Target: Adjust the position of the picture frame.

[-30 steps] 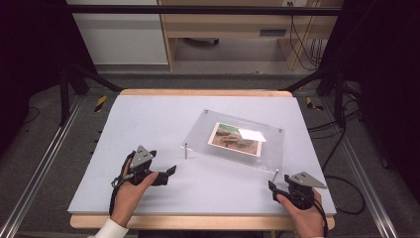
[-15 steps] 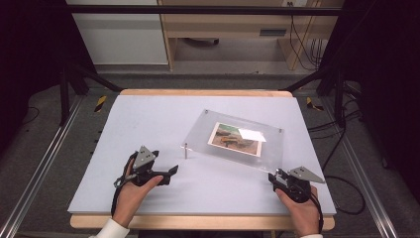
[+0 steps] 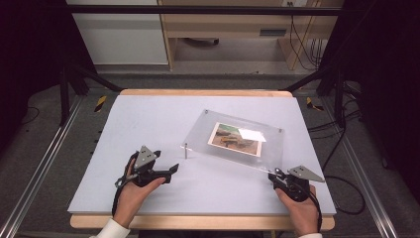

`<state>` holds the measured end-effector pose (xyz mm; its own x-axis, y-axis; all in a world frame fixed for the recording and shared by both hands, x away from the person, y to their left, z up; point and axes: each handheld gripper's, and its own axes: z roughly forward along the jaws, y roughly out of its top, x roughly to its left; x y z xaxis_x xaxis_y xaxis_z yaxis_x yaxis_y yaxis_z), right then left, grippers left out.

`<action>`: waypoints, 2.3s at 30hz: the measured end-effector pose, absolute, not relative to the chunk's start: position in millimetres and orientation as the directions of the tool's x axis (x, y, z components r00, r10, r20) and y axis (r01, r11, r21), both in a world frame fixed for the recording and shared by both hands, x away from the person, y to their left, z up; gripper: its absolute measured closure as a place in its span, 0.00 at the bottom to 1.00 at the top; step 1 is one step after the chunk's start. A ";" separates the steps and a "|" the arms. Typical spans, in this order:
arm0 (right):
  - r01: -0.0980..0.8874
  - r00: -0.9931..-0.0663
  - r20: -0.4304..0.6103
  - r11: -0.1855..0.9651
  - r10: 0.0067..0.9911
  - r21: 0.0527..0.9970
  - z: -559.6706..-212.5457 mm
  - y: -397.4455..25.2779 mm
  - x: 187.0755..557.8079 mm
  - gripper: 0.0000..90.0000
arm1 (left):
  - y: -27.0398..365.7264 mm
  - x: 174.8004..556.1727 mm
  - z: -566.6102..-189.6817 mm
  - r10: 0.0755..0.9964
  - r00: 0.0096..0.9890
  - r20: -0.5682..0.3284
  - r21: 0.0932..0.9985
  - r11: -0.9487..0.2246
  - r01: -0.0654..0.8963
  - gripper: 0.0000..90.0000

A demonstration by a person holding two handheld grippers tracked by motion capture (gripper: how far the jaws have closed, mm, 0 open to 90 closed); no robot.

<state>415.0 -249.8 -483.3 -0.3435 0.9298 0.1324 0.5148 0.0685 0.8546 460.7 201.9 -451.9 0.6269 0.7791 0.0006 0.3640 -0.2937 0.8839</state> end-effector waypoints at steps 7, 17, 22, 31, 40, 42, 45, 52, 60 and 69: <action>0.503 -0.351 0.160 0.042 0.923 0.863 -483.4 -252.1 416.3 0.91 | 200.4 459.7 -450.5 0.780 0.626 -0.003 0.888 -0.286 0.360 0.28; 0.491 -0.358 0.281 -0.077 0.890 0.868 -475.0 -259.4 418.8 0.93 | 190.4 468.5 -450.9 0.772 0.636 -0.022 0.888 -0.277 0.367 0.49; 0.487 -0.351 0.319 -0.119 0.880 0.865 -471.1 -267.8 425.1 0.93 | 168.6 489.4 -456.7 0.751 0.660 0.000 0.865 -0.331 0.376 0.57; 0.498 -0.351 0.347 -0.140 0.870 0.856 -470.6 -271.3 427.3 0.92 | 152.3 516.7 -463.0 0.744 0.667 -0.038 0.874 -0.299 0.383 0.72; 0.498 -0.349 0.330 -0.125 0.877 0.858 -471.0 -270.2 427.0 0.93 | 151.2 527.3 -465.9 0.759 0.636 -0.139 0.914 -0.149 0.378 0.92; 0.499 -0.349 0.326 -0.121 0.878 0.858 -471.0 -270.0 427.0 0.93 | 150.6 527.2 -465.5 0.762 0.634 -0.135 0.916 -0.149 0.373 0.92; 0.492 -0.351 0.311 -0.109 0.883 0.864 -470.8 -269.3 427.3 0.93 | 150.1 527.1 -464.6 0.764 0.632 -0.127 0.916 -0.155 0.371 0.93; 0.469 -0.336 0.260 -0.078 0.905 0.880 -468.6 -265.1 427.8 0.92 | 148.9 527.3 -463.6 0.763 0.633 -0.128 0.909 -0.165 0.383 0.93; 0.469 -0.326 0.245 -0.069 0.913 0.880 -468.7 -264.9 429.1 0.94 | 147.2 531.7 -462.6 0.760 0.633 -0.145 0.900 -0.165 0.404 0.89; 0.434 -0.330 0.228 -0.068 0.916 0.898 -462.2 -265.1 430.2 0.94 | 146.3 528.6 -451.1 0.757 0.638 -0.142 0.913 -0.148 0.379 0.93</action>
